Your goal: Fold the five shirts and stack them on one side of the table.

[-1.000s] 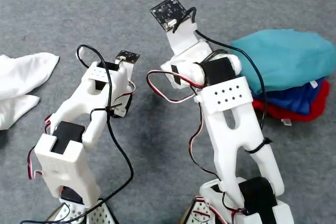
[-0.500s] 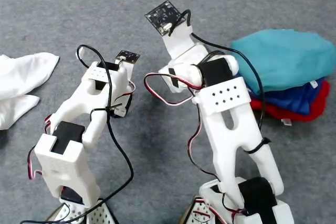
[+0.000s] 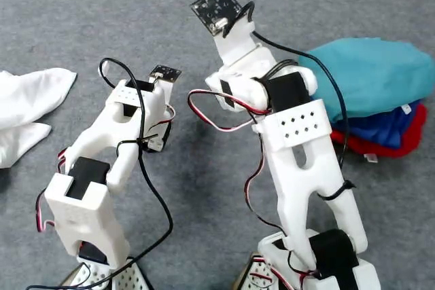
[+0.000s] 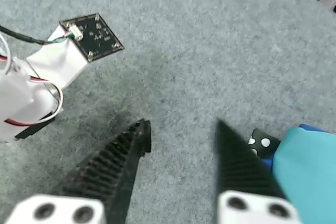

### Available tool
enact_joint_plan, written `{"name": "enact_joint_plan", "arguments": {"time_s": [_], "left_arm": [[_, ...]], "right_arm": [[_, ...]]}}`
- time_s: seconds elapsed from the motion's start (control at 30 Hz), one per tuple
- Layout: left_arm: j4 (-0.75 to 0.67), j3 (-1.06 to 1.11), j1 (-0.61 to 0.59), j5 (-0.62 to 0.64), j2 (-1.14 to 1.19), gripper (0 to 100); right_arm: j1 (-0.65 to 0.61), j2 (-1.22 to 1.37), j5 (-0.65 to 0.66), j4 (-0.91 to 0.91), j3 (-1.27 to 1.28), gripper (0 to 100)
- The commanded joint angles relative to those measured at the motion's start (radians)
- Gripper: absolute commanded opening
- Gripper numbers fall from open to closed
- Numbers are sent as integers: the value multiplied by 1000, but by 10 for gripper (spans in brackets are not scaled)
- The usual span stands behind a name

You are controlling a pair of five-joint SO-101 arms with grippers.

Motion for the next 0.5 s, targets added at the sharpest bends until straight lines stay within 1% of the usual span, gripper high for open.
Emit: {"name": "enact_joint_plan", "arguments": {"time_s": [0.0,0.17,0.2,0.27,0.3,0.33,0.43,0.47], "left_arm": [[8,101,29,0,21,18],[9,95,43,-3,21,18],[9,87,28,-3,21,18],[20,49,-41,3,13,18],[75,14,-89,5,13,18],[163,-43,-147,3,12,18],[407,-264,-345,-6,39,18],[491,-348,-404,-35,44,18]], "right_arm": [[-12,-36,-5,9,-50,257],[-10,-28,-5,2,-50,257],[-10,-28,-5,-2,-51,257],[-10,-30,-5,-17,-51,257],[-10,-28,-5,-26,-50,257],[-10,-28,-5,-40,-47,257],[-16,-27,-5,-81,-50,257],[-22,-27,-5,-100,-50,257]]}}
